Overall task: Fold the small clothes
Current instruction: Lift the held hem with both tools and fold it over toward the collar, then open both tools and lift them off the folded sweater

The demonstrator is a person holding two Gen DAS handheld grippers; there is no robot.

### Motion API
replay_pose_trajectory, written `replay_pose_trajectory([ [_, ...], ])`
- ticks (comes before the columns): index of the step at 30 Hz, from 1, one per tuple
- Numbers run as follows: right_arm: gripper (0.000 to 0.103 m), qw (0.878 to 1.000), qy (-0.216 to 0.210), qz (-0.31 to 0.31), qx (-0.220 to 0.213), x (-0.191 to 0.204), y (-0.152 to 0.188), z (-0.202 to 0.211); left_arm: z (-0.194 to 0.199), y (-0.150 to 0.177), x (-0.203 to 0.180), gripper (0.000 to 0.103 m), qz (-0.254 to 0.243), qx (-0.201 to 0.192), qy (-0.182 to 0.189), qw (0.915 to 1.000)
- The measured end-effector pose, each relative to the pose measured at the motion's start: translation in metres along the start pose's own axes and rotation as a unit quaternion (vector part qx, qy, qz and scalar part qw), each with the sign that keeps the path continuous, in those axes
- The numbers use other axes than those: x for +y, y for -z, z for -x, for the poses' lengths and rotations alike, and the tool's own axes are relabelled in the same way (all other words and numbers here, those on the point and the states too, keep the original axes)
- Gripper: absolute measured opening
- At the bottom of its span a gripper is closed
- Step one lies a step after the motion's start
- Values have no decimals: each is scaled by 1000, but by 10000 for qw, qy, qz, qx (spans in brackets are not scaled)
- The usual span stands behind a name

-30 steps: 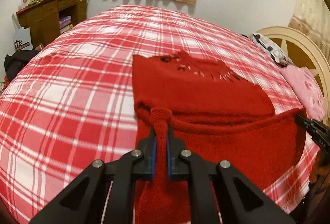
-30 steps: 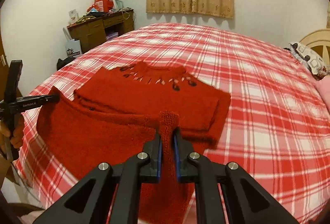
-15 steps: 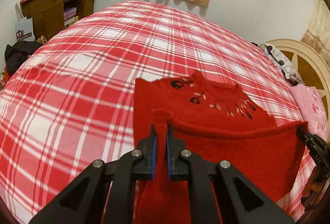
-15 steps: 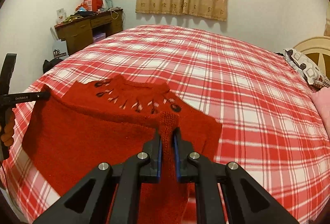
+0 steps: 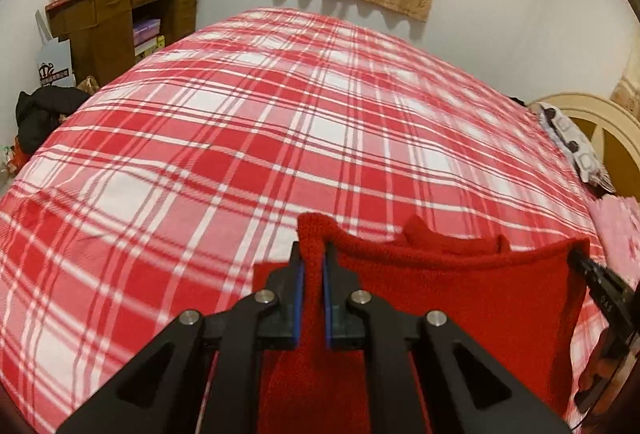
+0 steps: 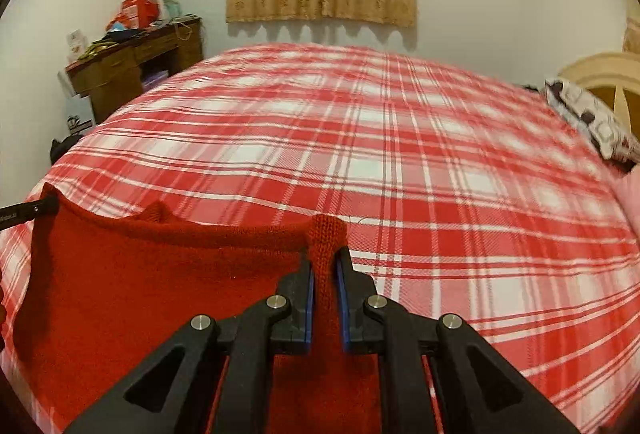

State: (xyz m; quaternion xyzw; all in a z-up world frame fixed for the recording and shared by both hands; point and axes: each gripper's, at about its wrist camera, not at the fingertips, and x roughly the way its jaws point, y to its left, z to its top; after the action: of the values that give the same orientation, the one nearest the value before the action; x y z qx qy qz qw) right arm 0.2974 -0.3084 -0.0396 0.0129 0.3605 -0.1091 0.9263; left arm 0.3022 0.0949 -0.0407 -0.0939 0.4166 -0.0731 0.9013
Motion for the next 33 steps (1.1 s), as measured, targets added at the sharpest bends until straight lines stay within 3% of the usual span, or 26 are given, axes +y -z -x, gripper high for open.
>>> replay_pose_trajectory([
  [7, 9, 9998, 61, 48, 200, 0, 18, -32, -59, 21, -5, 9, -97, 288, -467, 9984],
  [12, 11, 9971, 281, 104, 694, 1, 20, -55, -59, 18, -1, 16, 10, 283, -354, 9990],
  [14, 20, 9958, 333, 53, 851, -1, 18, -59, -59, 16, -1, 20, 33, 310, -351, 9989],
  [15, 34, 9955, 374, -41, 875, -5, 17, -56, -59, 16, -1, 25, 30, 326, -384, 9987],
  [16, 40, 9953, 369, -196, 878, -12, 17, -51, -57, 15, 0, 30, 31, 348, -408, 9986],
  [17, 40, 9956, 363, -413, 760, -21, 18, -39, -52, 15, 1, 33, 37, 369, -419, 9984],
  [20, 40, 9915, 369, -1247, -60, -55, 35, 30, -20, 19, 4, 48, -50, 152, -211, 9996],
  [22, 40, 9910, 239, -1308, -128, -57, 49, 57, 10, 30, 4, 71, -197, -86, -214, 9995],
  [24, 37, 9939, -17, -1099, 32, -46, 67, 76, 34, 49, 1, 72, -311, -261, -104, 9991],
  [26, 28, 9962, -239, -830, 99, -27, 84, 91, 45, 64, -5, 72, -413, -208, -59, 9989],
  [33, 25, 9977, -406, -439, 323, 23, 135, 105, 70, 133, -37, 72, -950, -111, -217, 9952],
])
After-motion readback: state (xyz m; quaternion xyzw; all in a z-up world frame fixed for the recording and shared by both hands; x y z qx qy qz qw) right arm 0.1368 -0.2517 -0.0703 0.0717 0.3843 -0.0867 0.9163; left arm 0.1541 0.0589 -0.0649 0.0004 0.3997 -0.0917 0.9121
